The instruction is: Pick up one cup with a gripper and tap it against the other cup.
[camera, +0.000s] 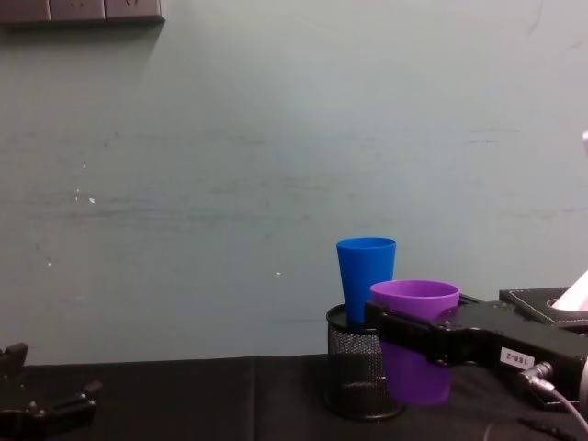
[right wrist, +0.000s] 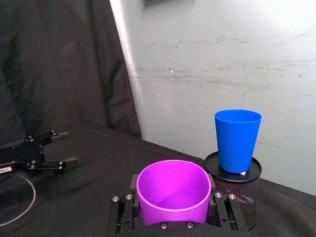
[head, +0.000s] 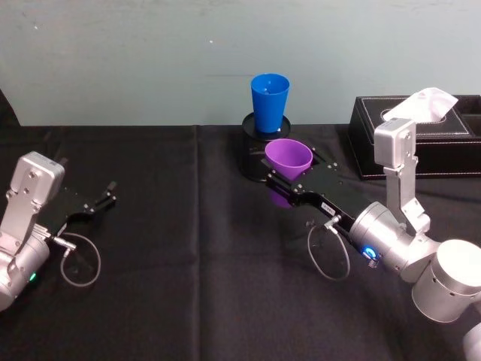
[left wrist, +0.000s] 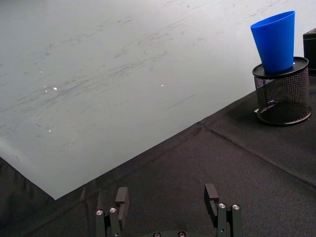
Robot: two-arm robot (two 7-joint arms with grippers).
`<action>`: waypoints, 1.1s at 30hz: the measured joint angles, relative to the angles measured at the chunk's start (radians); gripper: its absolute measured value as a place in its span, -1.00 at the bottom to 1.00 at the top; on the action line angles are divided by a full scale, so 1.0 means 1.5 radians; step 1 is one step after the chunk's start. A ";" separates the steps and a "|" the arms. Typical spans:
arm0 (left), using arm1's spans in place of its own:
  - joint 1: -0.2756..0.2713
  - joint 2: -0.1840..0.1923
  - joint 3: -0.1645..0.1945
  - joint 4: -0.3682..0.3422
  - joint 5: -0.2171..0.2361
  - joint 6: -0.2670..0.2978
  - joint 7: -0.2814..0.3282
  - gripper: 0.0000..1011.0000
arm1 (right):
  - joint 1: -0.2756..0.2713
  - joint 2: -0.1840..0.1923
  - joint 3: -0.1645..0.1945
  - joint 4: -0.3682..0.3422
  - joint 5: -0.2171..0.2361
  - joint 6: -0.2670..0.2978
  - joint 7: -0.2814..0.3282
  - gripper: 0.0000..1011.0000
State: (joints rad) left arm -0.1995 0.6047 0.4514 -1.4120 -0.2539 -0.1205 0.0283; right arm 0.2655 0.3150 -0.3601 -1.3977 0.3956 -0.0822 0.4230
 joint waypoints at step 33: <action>0.000 0.000 0.000 0.000 0.000 0.000 0.000 0.98 | 0.000 0.000 0.000 0.000 0.001 0.000 0.002 0.45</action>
State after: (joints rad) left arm -0.1995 0.6047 0.4514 -1.4119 -0.2539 -0.1205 0.0283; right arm 0.2648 0.3156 -0.3602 -1.3978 0.3971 -0.0823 0.4253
